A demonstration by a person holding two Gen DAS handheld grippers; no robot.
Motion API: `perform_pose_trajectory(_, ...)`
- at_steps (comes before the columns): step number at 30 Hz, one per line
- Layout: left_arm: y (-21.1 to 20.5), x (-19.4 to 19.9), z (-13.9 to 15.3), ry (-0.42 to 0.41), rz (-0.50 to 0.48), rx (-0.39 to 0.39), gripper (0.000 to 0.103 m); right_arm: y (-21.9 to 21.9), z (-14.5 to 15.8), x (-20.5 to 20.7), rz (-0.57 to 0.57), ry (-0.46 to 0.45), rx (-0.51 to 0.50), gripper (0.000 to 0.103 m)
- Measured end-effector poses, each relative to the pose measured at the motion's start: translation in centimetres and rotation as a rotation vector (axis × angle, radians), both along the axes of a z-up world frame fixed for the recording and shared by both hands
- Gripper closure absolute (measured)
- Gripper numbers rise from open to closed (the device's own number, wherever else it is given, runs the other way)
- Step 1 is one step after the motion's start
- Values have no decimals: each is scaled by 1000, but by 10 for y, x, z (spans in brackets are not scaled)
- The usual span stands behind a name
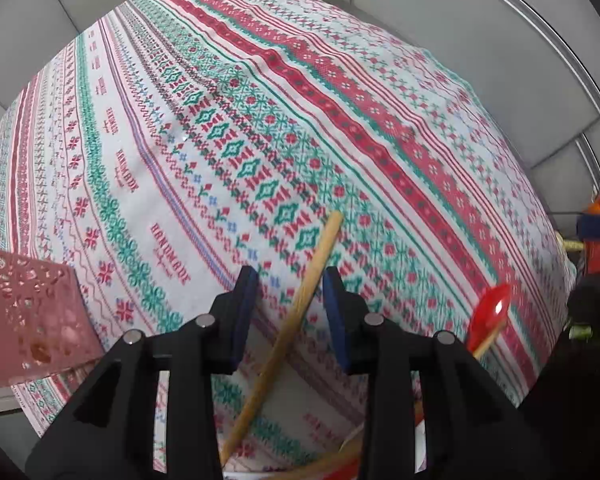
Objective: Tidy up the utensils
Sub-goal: 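Close the left tool on a wooden chopstick while the right tool grasps another chopstick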
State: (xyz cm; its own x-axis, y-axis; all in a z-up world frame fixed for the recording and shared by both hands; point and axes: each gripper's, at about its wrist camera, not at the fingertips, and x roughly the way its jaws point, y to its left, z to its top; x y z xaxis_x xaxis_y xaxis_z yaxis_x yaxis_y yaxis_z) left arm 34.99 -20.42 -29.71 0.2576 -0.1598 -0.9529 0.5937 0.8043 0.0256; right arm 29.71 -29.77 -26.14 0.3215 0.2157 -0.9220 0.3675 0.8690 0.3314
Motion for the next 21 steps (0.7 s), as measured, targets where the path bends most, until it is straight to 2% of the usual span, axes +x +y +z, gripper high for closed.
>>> perform_pose_trajectory(2, -6, 10, 0, -6, 10, -1, 77, 3, -4, 1, 4, 12, 13, 16)
perform_pose_trajectory(3, -6, 11, 0, -7, 11, -2, 90, 5, -7, 1, 7, 20, 19, 16)
perform_pose_trajectory(5, 5, 6, 6, -19, 22, 6, 91, 10, -11, 3, 16, 31, 33, 16)
perform_pose_trajectory(7, 17, 0, 13, -68, 29, 24, 92, 13, -13, 4, 15, 37, 55, 16)
perform_pose_trajectory(14, 48, -16, 45, -133, 30, -32, 94, 21, -22, 3, -3, 47, 161, 16)
perform_pose_trajectory(17, 65, -26, 61, -157, 36, -62, 94, 24, -27, 4, -17, 59, 184, 27)
perform_pose_trajectory(21, 77, -43, 79, -181, 41, -96, 95, 27, -36, 6, -48, 77, 261, 54)
